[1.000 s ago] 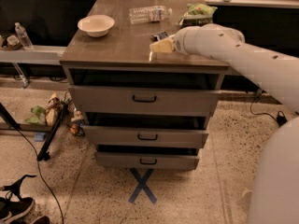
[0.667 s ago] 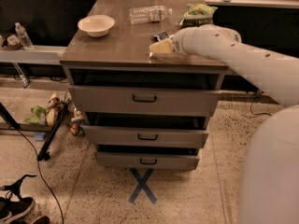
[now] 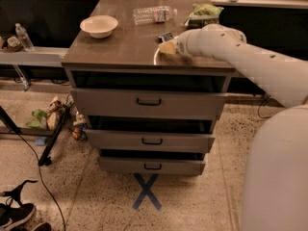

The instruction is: Place rxbar blueberry into paper bowl

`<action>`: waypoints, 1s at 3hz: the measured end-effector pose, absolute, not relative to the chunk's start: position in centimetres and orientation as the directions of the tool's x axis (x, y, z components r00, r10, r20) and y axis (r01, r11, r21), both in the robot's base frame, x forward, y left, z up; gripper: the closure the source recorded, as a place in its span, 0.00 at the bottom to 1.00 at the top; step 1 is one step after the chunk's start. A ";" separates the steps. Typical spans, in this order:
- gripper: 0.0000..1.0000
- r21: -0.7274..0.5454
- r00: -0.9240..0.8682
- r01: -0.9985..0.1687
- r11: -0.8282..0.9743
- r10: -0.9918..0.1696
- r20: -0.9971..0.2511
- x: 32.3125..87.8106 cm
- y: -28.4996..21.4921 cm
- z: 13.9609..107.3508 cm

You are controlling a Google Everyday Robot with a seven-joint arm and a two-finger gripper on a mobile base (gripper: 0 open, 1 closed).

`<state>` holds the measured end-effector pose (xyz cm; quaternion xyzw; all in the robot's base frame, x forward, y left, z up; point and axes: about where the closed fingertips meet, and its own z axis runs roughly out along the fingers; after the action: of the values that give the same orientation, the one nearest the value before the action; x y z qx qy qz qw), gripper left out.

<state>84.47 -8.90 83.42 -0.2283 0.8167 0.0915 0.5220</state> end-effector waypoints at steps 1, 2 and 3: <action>0.78 -0.074 -0.359 -0.482 0.873 -0.273 -0.893 84.6 -8.6 83.2; 1.00 -0.074 -0.358 -0.482 0.873 -0.273 -0.893 84.6 -8.6 83.2; 1.00 -0.074 -0.358 -0.482 0.873 -0.273 -0.893 84.6 -8.6 83.2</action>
Offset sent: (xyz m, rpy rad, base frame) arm 0.0015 0.0339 0.0214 0.0910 -0.0157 0.1355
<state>84.64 -8.57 83.15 -0.2307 0.8180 0.1009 0.5173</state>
